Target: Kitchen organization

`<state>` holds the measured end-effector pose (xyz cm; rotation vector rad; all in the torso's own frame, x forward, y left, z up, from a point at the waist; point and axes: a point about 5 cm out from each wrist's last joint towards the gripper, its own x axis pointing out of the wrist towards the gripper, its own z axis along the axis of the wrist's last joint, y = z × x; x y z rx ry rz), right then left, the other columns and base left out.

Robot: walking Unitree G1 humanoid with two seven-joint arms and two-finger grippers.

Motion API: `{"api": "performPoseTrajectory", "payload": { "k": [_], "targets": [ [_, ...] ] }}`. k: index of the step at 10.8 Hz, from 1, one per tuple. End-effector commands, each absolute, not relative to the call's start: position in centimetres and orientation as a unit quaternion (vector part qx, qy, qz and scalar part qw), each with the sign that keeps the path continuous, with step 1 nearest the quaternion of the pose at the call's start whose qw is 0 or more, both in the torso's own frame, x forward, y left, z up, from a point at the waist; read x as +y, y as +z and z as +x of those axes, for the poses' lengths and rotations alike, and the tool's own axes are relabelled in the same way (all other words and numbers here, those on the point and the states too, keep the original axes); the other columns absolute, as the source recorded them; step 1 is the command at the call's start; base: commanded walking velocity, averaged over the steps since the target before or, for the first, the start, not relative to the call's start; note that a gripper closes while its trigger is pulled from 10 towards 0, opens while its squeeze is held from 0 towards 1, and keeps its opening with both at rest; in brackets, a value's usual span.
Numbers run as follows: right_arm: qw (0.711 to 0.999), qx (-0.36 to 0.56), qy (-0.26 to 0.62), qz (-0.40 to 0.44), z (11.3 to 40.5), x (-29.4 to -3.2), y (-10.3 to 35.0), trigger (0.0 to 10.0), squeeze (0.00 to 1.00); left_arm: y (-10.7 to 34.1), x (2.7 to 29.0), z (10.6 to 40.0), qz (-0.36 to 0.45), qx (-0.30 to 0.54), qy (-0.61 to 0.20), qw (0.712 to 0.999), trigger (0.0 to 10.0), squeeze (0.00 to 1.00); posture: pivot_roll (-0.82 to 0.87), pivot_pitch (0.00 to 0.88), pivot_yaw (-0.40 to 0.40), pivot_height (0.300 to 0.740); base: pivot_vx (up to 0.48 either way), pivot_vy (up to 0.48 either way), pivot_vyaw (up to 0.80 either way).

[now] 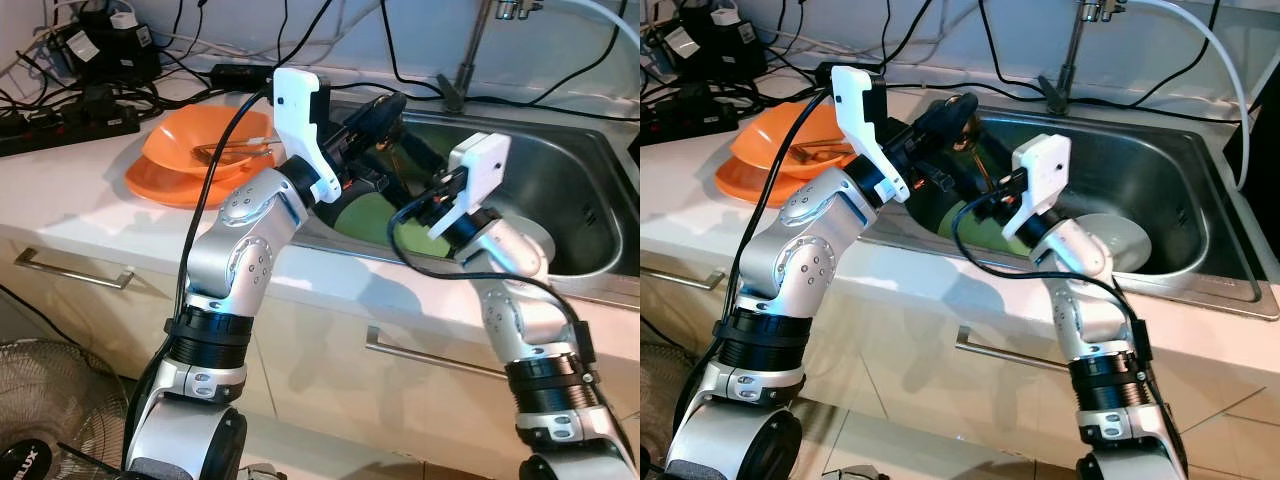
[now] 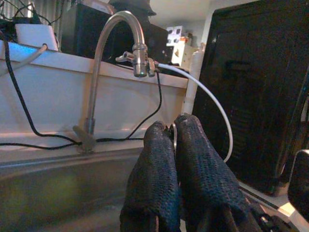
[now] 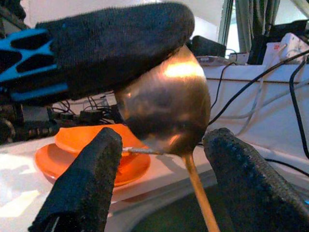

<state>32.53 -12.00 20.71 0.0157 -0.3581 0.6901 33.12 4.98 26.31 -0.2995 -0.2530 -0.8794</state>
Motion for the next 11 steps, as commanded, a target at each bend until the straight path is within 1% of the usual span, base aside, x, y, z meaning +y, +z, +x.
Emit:
{"api": "performPoseTrajectory", "payload": {
  "k": [1,4,5,6,8,11],
  "targets": [
    [0.922,-0.172,0.347,0.001,32.4,-11.7,20.6,10.0,0.0,26.6,4.9,32.9,-0.141,-0.125,-0.432,0.882,10.0,0.0,0.07,0.0,0.029,0.74,0.0,0.0,0.0],
    [0.932,-0.167,0.323,-0.008,32.9,-11.8,20.3,10.0,0.0,26.6,4.9,32.9,-0.139,-0.124,-0.434,0.881,10.0,0.0,0.08,0.0,0.028,0.74,0.0,0.0,0.0],
    [0.936,-0.164,0.312,-0.013,33.1,-12.0,20.2,3.2,0.0,26.6,4.9,32.9,-0.138,-0.123,-0.434,0.882,10.0,0.0,0.08,0.0,0.029,0.74,0.0,0.0,0.0],
    [0.94,-0.159,0.301,-0.018,33.4,-12.2,20.0,0.6,0.0,26.6,4.9,32.9,-0.138,-0.123,-0.434,0.882,10.0,0.0,0.08,0.0,0.029,0.74,0.0,0.0,0.0],
    [0.942,-0.156,0.298,-0.021,33.5,-12.2,19.8,0.0,0.0,26.6,4.9,32.9,-0.139,-0.122,-0.435,0.881,10.0,0.0,0.08,0.0,0.03,0.74,0.0,0.0,0.0],
    [0.944,-0.154,0.293,-0.022,33.7,-12.1,19.5,0.0,0.0,26.5,4.8,32.8,-0.139,-0.118,-0.441,0.879,10.0,0.0,0.08,0.0,0.03,0.74,0.0,0.0,0.0]
  ]
}}
